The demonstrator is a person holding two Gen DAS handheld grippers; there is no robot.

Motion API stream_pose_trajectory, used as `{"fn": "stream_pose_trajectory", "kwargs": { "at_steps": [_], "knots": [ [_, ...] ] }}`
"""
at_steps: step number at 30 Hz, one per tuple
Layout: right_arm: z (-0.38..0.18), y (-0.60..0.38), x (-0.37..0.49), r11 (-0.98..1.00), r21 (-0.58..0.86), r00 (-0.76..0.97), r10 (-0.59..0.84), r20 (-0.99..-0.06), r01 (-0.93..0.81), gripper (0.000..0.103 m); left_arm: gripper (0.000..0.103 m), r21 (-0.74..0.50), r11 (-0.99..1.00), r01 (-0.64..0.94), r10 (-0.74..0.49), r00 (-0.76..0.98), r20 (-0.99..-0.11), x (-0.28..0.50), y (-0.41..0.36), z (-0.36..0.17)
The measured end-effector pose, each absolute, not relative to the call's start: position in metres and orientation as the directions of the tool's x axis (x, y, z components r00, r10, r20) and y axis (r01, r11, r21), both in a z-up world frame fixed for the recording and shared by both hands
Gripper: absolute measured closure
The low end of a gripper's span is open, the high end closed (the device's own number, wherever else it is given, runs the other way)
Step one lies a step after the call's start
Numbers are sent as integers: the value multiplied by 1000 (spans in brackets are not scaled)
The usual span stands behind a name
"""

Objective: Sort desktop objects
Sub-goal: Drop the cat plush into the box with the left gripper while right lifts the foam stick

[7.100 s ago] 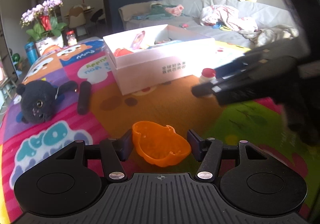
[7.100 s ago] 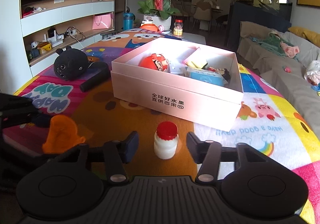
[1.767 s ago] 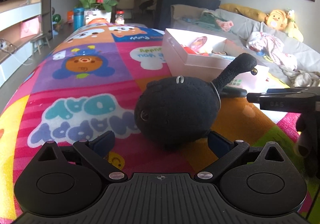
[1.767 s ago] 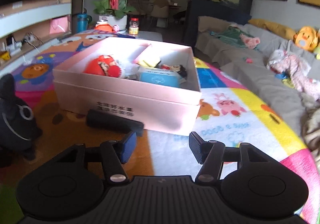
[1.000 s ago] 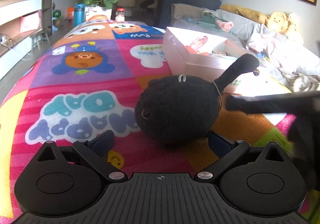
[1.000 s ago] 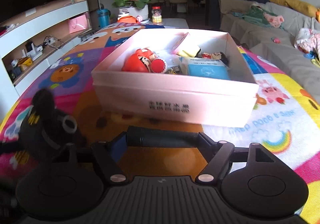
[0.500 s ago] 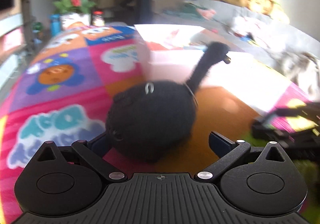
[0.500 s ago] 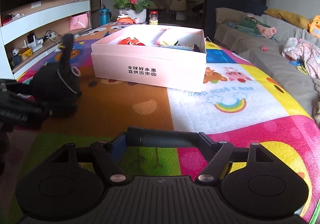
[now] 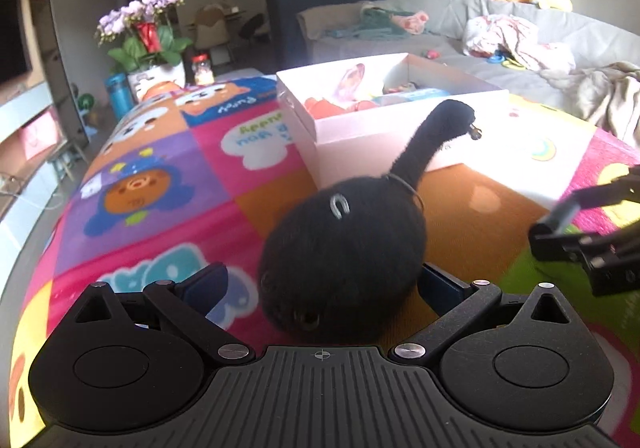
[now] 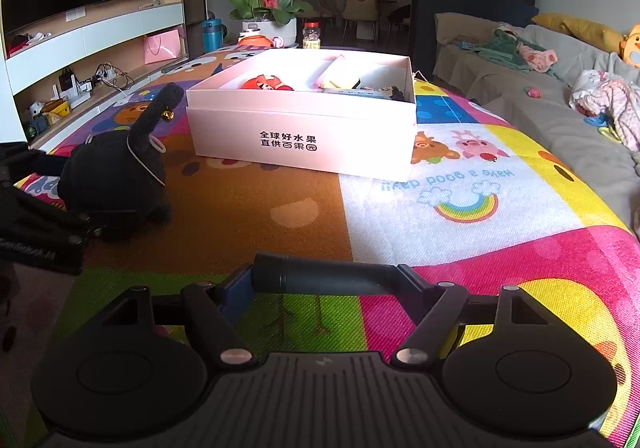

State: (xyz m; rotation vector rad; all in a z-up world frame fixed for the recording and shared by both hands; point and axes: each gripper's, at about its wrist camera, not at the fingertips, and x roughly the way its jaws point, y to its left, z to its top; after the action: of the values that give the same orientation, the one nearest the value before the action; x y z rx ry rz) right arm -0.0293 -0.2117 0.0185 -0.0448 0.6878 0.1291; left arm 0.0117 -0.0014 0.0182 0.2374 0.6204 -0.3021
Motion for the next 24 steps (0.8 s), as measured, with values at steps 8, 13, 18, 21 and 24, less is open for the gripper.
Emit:
{"fn": "stream_pose_trajectory", "kwargs": {
  "at_steps": [8,13,18,21,24],
  "knots": [
    [18,-213,-28,991,11,761,108,-640,-131,26,20,106,928,357,-218,751,-623,21,-10,14],
    [19,-214,-28,990,7,760,112,-641,-140,28,21,108,923,369,-224,744,-629,8,-10,14],
    [43,-228,-40,983,37,798,169,-578,-181,28,22,70,913,402,-275,733,-623,-11,-5,32],
    [87,-241,-46,986,-5,874,143,-465,-164,28,22,31,918,395,-309,763,-568,-1,-2,61],
    [123,-249,-46,991,-44,925,104,-365,-129,28,22,53,921,387,-317,821,-475,23,-15,90]
  ]
}}
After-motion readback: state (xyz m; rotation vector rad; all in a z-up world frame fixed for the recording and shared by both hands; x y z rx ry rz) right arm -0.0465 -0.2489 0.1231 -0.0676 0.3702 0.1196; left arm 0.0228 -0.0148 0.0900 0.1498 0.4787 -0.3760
